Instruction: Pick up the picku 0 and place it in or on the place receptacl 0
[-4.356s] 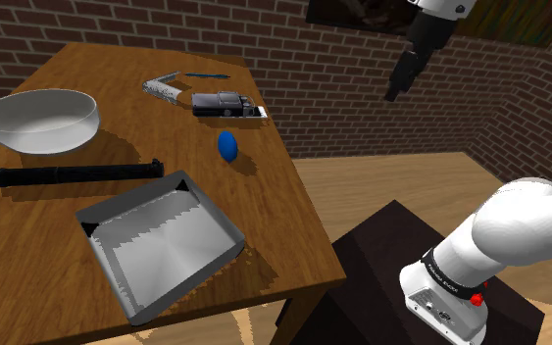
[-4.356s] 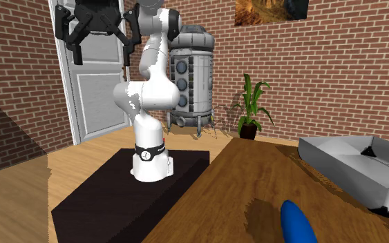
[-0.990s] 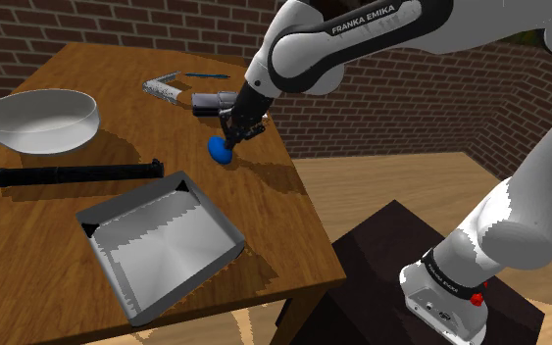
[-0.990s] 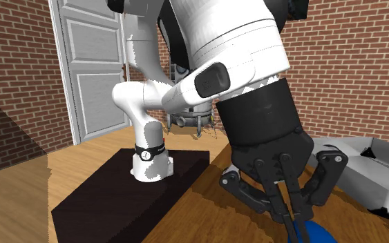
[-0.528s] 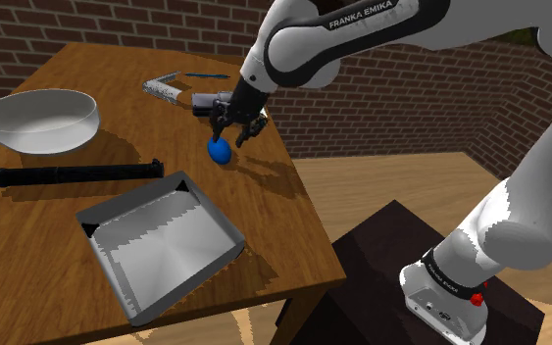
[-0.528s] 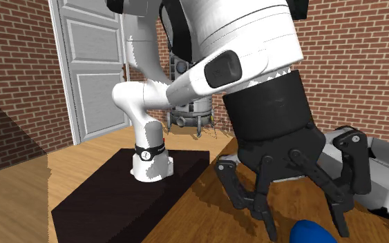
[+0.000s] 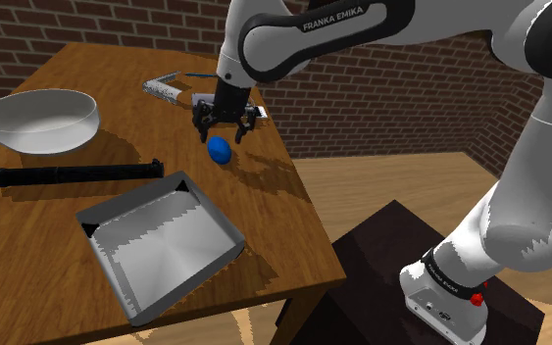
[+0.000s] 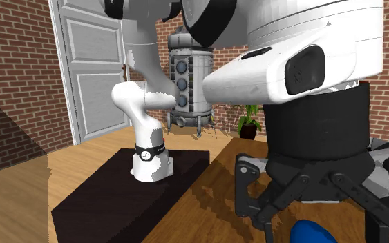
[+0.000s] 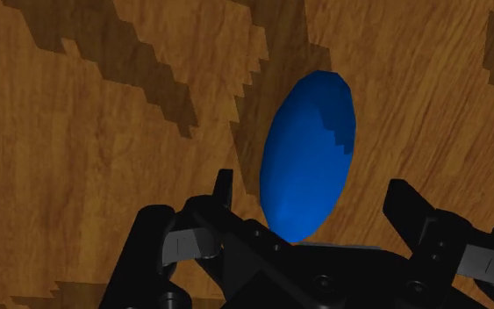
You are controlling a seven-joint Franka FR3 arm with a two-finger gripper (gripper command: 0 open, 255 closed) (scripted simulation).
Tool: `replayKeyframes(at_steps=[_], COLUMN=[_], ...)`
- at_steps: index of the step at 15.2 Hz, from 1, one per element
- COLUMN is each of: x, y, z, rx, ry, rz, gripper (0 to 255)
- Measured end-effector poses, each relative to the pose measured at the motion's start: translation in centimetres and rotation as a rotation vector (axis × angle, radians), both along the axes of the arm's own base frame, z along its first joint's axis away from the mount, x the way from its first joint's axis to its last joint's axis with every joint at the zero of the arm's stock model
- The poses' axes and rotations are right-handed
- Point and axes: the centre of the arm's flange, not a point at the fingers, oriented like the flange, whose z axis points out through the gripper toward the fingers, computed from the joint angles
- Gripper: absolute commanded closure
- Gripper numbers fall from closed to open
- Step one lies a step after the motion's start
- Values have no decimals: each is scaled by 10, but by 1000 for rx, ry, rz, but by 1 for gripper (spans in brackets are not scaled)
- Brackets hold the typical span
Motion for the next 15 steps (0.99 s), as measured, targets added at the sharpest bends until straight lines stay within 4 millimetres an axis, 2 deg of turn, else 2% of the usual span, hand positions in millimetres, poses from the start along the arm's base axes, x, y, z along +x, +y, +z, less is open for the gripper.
replayKeyframes(at_steps=[3,8,9,15], x=[1,0,0,1], y=[2,2,2,3], z=[-12,-14,-14,-12], rx=[-1,-1,-1,1], ry=[1,0,0,-3], rz=[0,0,0,1], gripper=[0,0,255,255])
